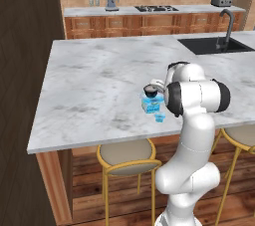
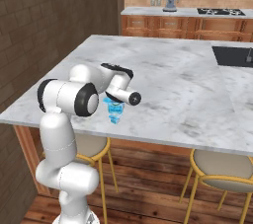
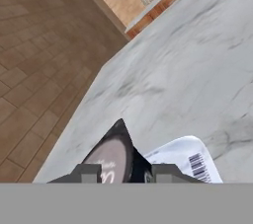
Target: Stack the yogurt containers by placing the smaller containers on top of the larger containers.
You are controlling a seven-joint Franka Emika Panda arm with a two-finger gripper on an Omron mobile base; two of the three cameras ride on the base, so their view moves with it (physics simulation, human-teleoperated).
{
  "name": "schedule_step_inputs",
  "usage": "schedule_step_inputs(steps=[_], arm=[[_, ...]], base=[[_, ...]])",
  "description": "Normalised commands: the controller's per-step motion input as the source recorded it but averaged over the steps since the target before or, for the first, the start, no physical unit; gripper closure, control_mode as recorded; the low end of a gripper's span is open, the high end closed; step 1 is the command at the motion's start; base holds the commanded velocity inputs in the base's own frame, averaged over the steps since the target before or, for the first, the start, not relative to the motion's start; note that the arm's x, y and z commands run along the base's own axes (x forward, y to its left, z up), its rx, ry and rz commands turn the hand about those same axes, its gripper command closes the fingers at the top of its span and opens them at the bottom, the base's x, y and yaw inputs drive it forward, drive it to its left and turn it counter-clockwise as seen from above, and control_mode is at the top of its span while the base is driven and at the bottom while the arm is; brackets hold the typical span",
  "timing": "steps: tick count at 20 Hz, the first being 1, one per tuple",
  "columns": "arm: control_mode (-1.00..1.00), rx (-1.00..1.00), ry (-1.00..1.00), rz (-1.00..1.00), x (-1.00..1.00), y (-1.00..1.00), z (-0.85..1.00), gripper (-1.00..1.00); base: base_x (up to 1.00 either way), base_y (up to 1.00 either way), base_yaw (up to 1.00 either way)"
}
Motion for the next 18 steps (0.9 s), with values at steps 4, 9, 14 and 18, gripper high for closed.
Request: schedule_step_inputs(steps=[4,9,14,18], arm=[[-1.00,0.00,0.00,0.00,0.00,0.00,0.00,1.00],[-1.00,0.00,0.00,0.00,-0.10,0.00,0.00,1.00],[-1.00,0.00,0.00,0.00,-0.13,0.00,0.00,1.00],[-1.00,0.00,0.00,0.00,0.00,0.00,0.00,1.00]], base=[[0.00,0.00,0.00],[0.00,0.00,0.00],[0.00,0.00,0.00],[0.00,0.00,0.00]])
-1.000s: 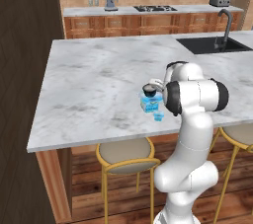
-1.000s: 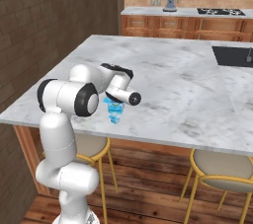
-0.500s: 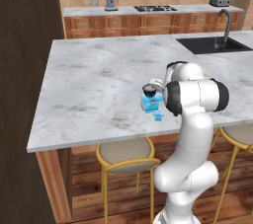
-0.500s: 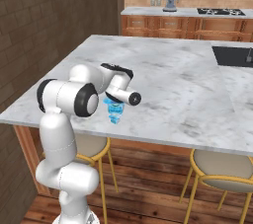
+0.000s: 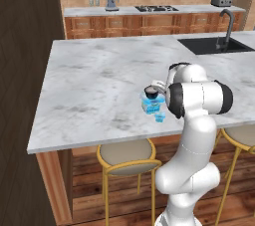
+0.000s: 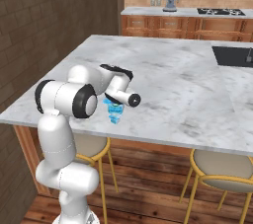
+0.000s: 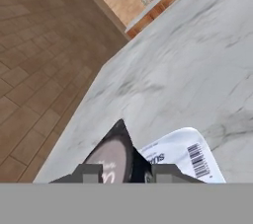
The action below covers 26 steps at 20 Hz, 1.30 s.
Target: Stack the yogurt containers by placing the smaller containers on top of the larger containers.
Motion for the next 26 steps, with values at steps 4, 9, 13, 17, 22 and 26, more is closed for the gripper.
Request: schedule_step_inputs(steps=[4,9,13,17,22,26], arm=[[-1.00,0.00,0.00,0.00,0.00,0.00,0.00,-1.00],[-1.00,0.03,0.00,-0.01,0.01,-0.05,0.18,-1.00],[-1.00,0.04,0.00,-0.03,0.00,-0.11,0.31,-1.00],[-1.00,0.03,0.06,-0.03,-0.02,-0.26,0.42,-1.00],[-1.00,0.00,0.16,-0.05,-0.09,-0.20,0.61,-1.00],[-1.00,-0.03,0.21,-0.06,-0.25,-0.08,0.56,-1.00]], base=[[0.00,0.00,0.00],[0.00,0.00,0.00],[0.00,0.00,0.00],[0.00,0.00,0.00],[0.00,0.00,0.00],[0.00,0.00,0.00]])
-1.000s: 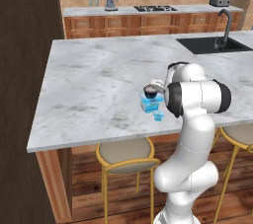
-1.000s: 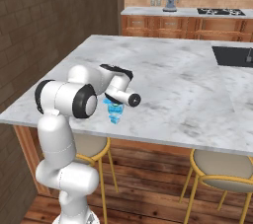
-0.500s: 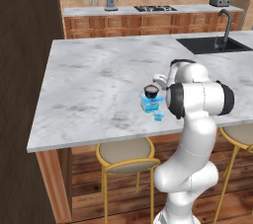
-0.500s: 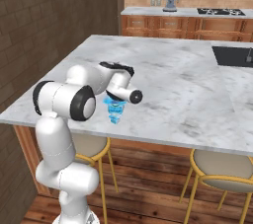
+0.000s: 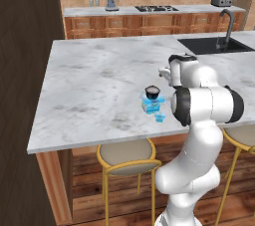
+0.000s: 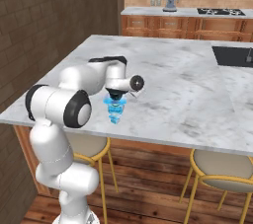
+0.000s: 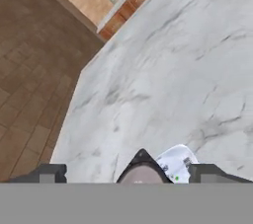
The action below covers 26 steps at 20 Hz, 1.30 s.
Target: Stack the yogurt containers by placing the smaller containers on top of the larger containers.
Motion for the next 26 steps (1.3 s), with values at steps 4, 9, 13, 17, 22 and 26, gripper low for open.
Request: schedule_step_inputs(steps=[4,9,13,17,22,26], arm=[[-1.00,-0.08,0.23,-0.08,-0.42,0.00,0.38,-1.00],[-1.00,-0.08,0.13,-0.04,-0.55,0.00,0.19,-1.00],[-1.00,-0.09,0.07,0.02,-0.48,0.04,0.02,-1.00],[-1.00,-0.03,-0.03,0.04,-0.36,0.01,0.01,-1.00],[-1.00,0.00,0.00,0.03,-0.19,0.00,0.00,-1.00],[-1.00,-0.03,0.00,0.11,-0.62,0.01,0.00,-1.00]], base=[[0.00,0.00,0.00],[0.00,0.00,0.00],[0.00,0.00,0.00],[0.00,0.00,0.00],[0.00,0.00,0.00],[0.00,0.00,0.00]])
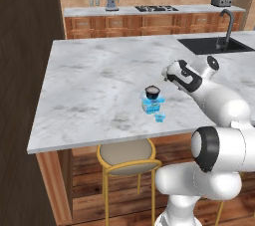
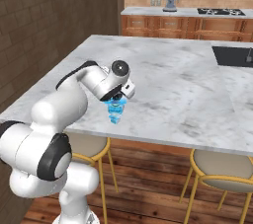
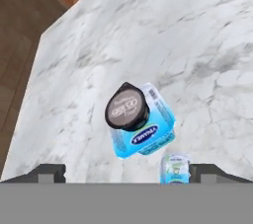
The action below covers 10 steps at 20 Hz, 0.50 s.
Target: Stack the yogurt containers by placing the smaller containers on top of the larger containers.
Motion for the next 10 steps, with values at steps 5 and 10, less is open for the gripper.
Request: schedule_step_inputs(steps=[5,10], arm=[[-1.00,-0.13,0.05,0.09,-0.39,0.15,0.00,-1.00],[-1.00,-0.17,0.16,0.10,-0.10,0.19,-0.12,-1.00]], base=[[0.00,0.00,0.00],[0.00,0.00,0.00]])
